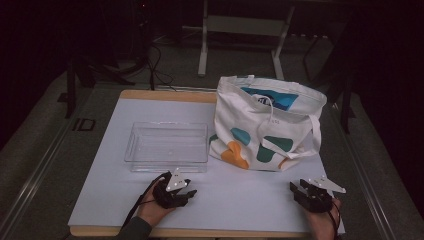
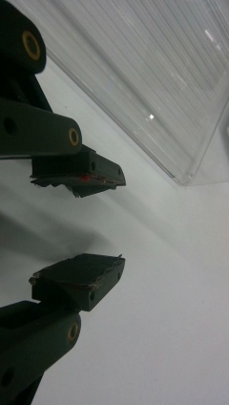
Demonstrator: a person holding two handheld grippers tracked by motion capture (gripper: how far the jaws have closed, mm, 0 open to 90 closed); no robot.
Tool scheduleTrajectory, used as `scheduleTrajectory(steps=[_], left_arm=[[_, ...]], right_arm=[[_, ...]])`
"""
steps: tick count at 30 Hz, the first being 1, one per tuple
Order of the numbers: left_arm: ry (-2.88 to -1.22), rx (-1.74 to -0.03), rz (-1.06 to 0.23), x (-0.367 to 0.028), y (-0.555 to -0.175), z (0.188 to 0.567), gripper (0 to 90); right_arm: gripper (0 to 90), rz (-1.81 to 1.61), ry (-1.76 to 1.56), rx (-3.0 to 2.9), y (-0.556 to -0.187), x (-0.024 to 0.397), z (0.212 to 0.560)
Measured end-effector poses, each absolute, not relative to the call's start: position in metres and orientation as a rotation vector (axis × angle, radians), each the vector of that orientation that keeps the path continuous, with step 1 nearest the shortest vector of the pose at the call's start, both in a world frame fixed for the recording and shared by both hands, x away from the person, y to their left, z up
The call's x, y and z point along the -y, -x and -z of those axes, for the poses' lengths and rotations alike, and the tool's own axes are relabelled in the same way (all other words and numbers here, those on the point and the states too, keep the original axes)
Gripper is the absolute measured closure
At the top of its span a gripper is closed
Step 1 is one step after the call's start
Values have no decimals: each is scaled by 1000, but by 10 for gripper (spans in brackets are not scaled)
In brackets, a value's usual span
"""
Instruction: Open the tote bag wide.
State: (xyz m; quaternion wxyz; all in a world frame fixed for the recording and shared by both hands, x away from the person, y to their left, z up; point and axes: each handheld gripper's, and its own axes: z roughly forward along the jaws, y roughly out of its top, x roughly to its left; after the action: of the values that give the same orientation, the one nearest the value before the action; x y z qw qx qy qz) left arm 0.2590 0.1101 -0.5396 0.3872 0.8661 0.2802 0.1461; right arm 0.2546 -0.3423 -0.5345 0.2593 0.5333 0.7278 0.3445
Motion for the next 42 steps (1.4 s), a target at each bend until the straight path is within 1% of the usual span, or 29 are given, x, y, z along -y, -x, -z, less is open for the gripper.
scheduleTrajectory(steps=[5, 8, 9, 19, 26, 38, 40, 41, 42], left_arm=[[-2190, -724, -367, -113, -261, 538, 563], [-2187, -727, -371, -113, -261, 538, 562], [-2185, -726, -370, -113, -260, 538, 563], [-2187, -716, -371, -113, -260, 535, 565], [-2172, -686, -354, -113, -255, 528, 569], [-2186, -665, -344, -112, -253, 515, 570], [-2180, -657, -321, -112, -253, 511, 571], [-2168, -658, -292, -112, -254, 510, 570], [-2168, -658, -292, -112, -254, 510, 570]], right_arm=[[594, -947, -1412, -1992, -256, 337, 532], [600, -946, -1399, -2001, -256, 336, 532], [619, -952, -1391, -2005, -254, 334, 530], [636, -1000, -1417, -1969, -250, 337, 526], [630, -1039, -1444, -1931, -247, 339, 521], [635, -1052, -1375, -1932, -242, 342, 494], [642, -1046, -1368, -1942, -243, 344, 491], [663, -1039, -1364, -1946, -244, 345, 489], [663, -1039, -1364, -1946, -244, 345, 489]])
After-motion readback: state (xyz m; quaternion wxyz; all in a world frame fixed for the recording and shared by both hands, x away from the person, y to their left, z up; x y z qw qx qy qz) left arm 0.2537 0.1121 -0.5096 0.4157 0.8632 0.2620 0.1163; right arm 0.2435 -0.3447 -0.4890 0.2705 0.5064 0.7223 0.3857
